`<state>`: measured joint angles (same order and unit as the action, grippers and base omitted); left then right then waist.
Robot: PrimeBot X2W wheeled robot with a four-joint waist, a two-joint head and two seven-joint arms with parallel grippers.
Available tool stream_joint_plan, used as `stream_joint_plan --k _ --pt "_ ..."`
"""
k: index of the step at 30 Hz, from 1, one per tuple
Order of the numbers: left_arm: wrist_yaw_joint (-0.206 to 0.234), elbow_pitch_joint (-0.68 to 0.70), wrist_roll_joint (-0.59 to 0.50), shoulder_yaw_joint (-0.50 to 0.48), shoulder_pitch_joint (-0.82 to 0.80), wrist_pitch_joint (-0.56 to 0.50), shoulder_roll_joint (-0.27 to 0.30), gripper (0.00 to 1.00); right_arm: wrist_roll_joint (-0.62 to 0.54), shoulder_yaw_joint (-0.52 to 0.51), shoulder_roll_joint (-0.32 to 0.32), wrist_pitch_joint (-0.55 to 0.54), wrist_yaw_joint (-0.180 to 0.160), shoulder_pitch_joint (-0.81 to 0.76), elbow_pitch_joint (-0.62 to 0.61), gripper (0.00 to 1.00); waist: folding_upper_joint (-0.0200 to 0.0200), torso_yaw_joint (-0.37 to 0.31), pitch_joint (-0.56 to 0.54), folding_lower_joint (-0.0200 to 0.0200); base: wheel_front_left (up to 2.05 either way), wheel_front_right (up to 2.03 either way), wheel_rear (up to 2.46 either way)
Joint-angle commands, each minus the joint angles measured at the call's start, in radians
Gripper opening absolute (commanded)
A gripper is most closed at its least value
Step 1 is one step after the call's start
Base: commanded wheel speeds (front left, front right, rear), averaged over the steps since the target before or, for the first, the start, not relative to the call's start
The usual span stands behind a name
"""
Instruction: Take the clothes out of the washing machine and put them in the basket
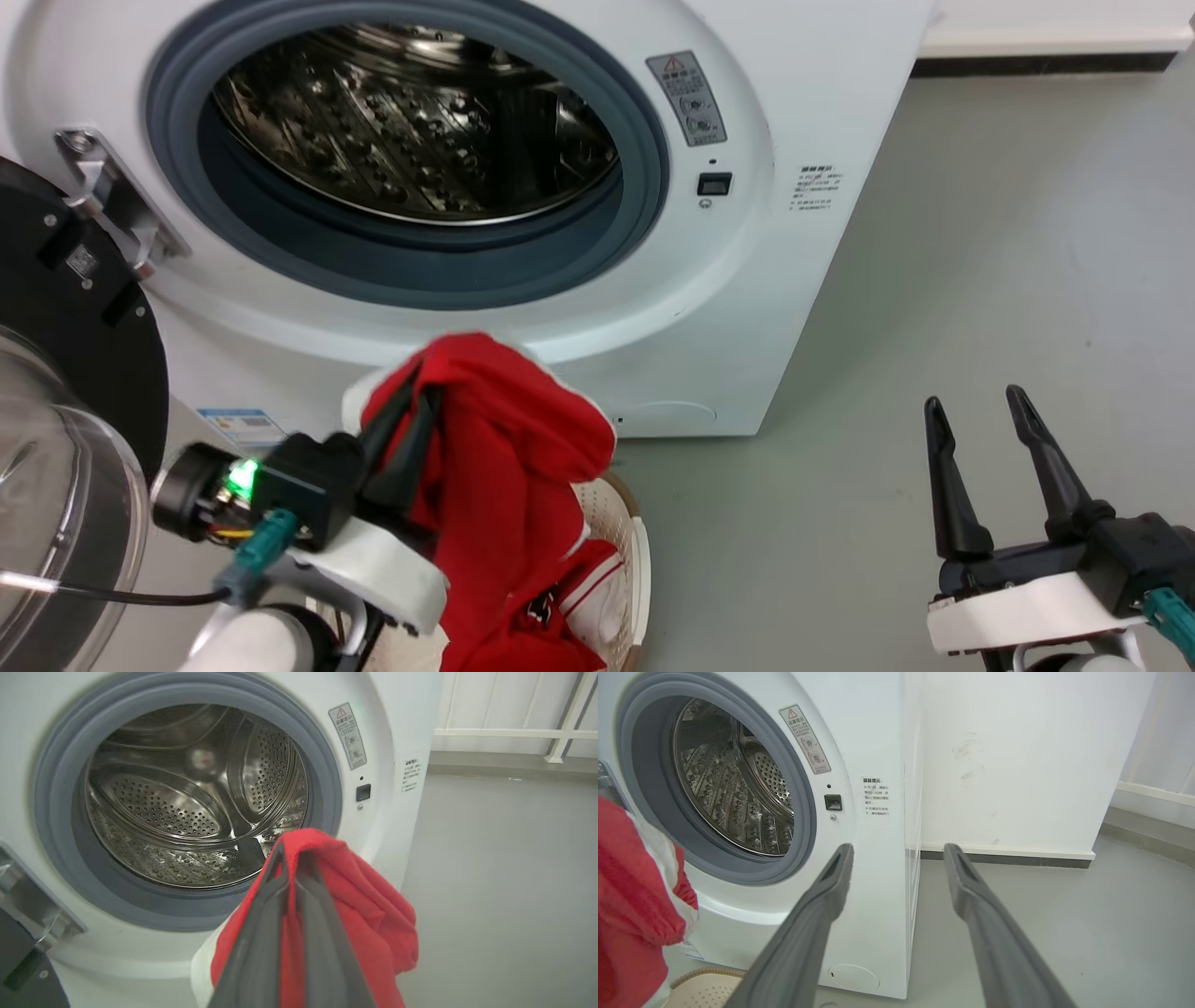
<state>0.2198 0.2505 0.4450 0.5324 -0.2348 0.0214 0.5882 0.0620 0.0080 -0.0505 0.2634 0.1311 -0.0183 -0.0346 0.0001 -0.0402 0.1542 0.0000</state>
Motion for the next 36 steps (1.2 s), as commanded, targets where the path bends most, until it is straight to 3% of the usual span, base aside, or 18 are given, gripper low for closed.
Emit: stream_joint_plan --k 1,12,25,36 --pt "-0.009 -0.03 0.004 0.019 0.02 0.007 -0.01 0.0 -0.003 -0.004 0.0 0.002 -0.001 0.025 -0.006 1.0 -0.0001 0.0 0.037 0.0 0.0 0.0 0.0" --pt "-0.094 -0.345 0.03 0.072 -0.028 0.086 -0.084 0.0 -0.009 -0.007 0.001 0.002 -0.001 0.119 -0.029 1.0 -0.0001 -0.038 0.221 0.0 0.0 0.0 0.0" --pt "-0.241 -0.987 0.001 0.129 -0.308 0.177 -0.206 0.0 0.027 -0.001 0.0 0.002 -0.001 0.257 -0.062 1.0 -0.0001 -0.125 0.498 0.0 0.0 0.0 0.0" --pt "-0.307 -1.377 -0.079 0.227 -0.566 0.076 -0.271 0.0 0.054 -0.006 0.001 0.002 -0.001 0.324 -0.089 1.0 -0.0001 -0.154 0.669 0.0 0.0 0.0 0.0"
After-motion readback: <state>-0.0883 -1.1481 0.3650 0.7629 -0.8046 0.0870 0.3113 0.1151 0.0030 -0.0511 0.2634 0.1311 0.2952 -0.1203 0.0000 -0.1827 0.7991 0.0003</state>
